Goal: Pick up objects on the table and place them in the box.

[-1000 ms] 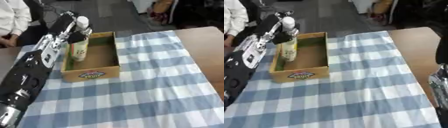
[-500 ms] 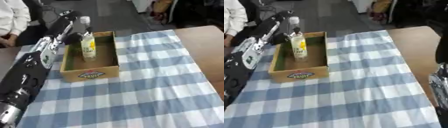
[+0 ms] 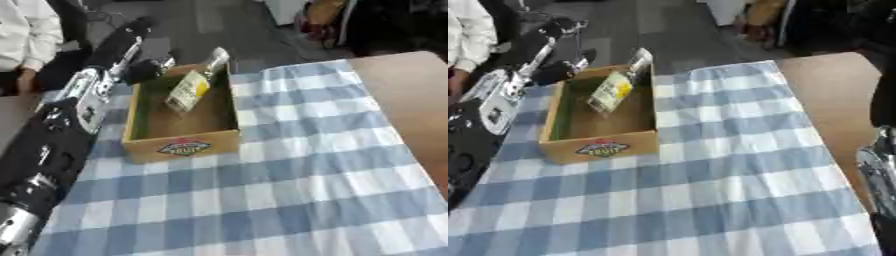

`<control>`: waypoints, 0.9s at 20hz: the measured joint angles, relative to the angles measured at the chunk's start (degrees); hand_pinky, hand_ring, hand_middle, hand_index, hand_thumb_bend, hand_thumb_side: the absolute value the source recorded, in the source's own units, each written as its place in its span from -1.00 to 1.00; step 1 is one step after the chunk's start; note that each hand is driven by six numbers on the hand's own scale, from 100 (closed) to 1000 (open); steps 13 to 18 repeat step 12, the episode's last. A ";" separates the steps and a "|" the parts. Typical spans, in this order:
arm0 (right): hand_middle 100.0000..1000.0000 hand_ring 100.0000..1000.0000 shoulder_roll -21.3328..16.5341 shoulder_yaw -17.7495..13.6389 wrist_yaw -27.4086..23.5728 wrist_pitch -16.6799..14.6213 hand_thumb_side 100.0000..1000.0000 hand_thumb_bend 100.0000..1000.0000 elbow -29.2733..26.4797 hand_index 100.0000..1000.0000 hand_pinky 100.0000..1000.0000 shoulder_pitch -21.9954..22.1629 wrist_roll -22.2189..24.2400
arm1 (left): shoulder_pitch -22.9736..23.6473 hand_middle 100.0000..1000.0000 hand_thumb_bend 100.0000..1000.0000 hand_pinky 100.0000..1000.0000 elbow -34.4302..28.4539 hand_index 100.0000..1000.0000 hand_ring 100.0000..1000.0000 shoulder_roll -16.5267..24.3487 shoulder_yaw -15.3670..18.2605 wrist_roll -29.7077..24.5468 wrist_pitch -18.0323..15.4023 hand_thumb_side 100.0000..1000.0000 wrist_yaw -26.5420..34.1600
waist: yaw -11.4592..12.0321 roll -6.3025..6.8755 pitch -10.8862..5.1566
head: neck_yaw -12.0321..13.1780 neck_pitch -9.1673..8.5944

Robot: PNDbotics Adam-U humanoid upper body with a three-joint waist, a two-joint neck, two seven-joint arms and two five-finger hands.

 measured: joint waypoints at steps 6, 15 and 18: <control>0.01 -0.05 -0.07 -0.01 0.26 0.01 0.90 -1.00 0.00 0.47 -0.16 0.27 0.00 | -0.46 0.94 0.34 1.00 -2.77 1.00 0.83 1.84 0.00 0.05 -0.06 1.00 3.53 | 0.63 0.08 -0.06 | -0.05 0.00; 0.01 -0.05 -0.20 -0.05 0.48 0.02 0.90 -1.00 0.00 0.47 -0.16 0.80 -0.02 | 3.08 0.88 0.27 0.98 -9.25 1.00 0.73 3.50 -0.01 0.13 -0.11 1.00 11.06 | 1.39 0.22 -0.28 | -0.58 -0.05; 0.01 -0.05 -0.20 -0.05 0.48 0.02 0.90 -1.00 0.00 0.47 -0.16 0.80 -0.02 | 3.08 0.88 0.27 0.98 -9.25 1.00 0.73 3.50 -0.01 0.13 -0.11 1.00 11.06 | 1.39 0.22 -0.28 | -0.58 -0.05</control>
